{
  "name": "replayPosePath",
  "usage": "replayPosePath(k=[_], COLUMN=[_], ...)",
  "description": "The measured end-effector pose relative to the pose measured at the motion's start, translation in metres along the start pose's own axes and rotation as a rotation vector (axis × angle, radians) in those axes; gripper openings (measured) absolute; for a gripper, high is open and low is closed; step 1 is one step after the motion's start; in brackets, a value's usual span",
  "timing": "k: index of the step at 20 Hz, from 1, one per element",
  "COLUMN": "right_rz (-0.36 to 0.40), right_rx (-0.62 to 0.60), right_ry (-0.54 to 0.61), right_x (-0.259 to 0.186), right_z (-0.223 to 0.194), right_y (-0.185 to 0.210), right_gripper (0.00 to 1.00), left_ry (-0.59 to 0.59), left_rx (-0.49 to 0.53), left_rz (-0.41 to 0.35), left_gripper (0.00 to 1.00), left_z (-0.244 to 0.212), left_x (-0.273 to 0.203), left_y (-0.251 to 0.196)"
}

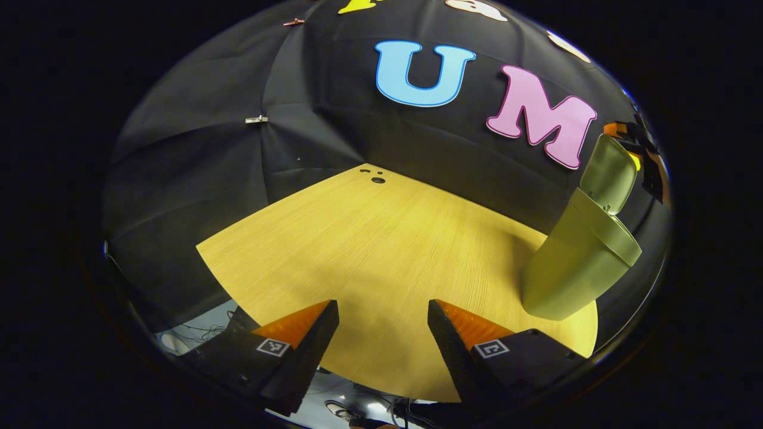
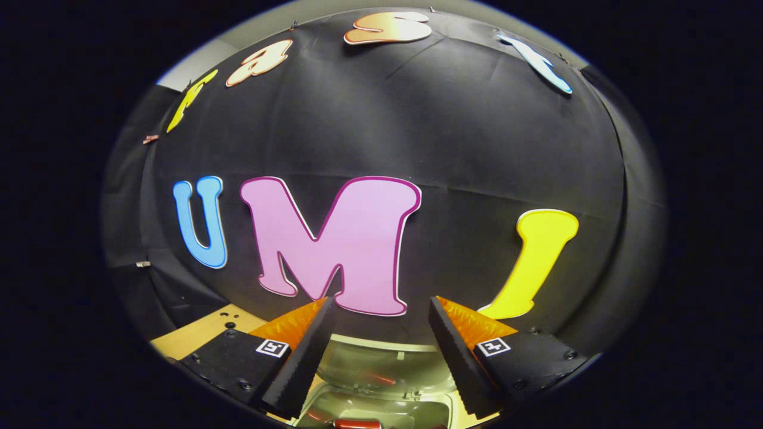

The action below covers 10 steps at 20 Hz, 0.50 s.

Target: Press the lid of the desktop garbage bin to open it, pick up the crumpled paper on the desktop and throw it into the bin, then pick up the pop can on the desktop and drop it into the bin, and finally close the garbage bin lid.

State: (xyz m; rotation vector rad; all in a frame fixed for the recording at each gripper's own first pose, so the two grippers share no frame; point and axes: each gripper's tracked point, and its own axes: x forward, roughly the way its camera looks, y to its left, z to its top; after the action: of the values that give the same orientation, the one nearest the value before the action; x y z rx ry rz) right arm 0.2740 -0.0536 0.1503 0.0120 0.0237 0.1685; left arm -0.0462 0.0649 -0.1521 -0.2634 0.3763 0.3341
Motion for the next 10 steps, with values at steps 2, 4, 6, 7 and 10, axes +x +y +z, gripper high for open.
replayPosePath(k=[2, 4, 6, 7, 10], right_rz=[0.038, 0.056, 0.058, 0.057, 0.030], right_rx=[0.034, 0.063, 0.071, 0.066, 0.069], right_ry=[0.009, 0.016, 0.019, 0.021, 0.024], right_x=[-0.004, -0.010, -0.018, -0.023, -0.041], right_z=[-0.004, -0.007, -0.008, -0.011, -0.017], right_y=[0.002, 0.001, 0.002, 0.003, 0.006], right_gripper=[0.98, 0.98, 0.98, 0.98, 0.98], left_ry=[-0.028, -0.042, -0.046, -0.043, -0.031], left_rx=[0.018, 0.034, 0.065, 0.090, 0.171], left_rz=[-0.002, -0.021, -0.062, -0.080, -0.145], left_gripper=[0.96, 0.96, 0.96, 0.96, 0.96], left_z=[0.016, 0.026, 0.033, 0.035, 0.036], left_x=[0.007, 0.010, 0.013, 0.013, 0.024], left_y=[-0.019, -0.035, -0.052, -0.056, -0.067])
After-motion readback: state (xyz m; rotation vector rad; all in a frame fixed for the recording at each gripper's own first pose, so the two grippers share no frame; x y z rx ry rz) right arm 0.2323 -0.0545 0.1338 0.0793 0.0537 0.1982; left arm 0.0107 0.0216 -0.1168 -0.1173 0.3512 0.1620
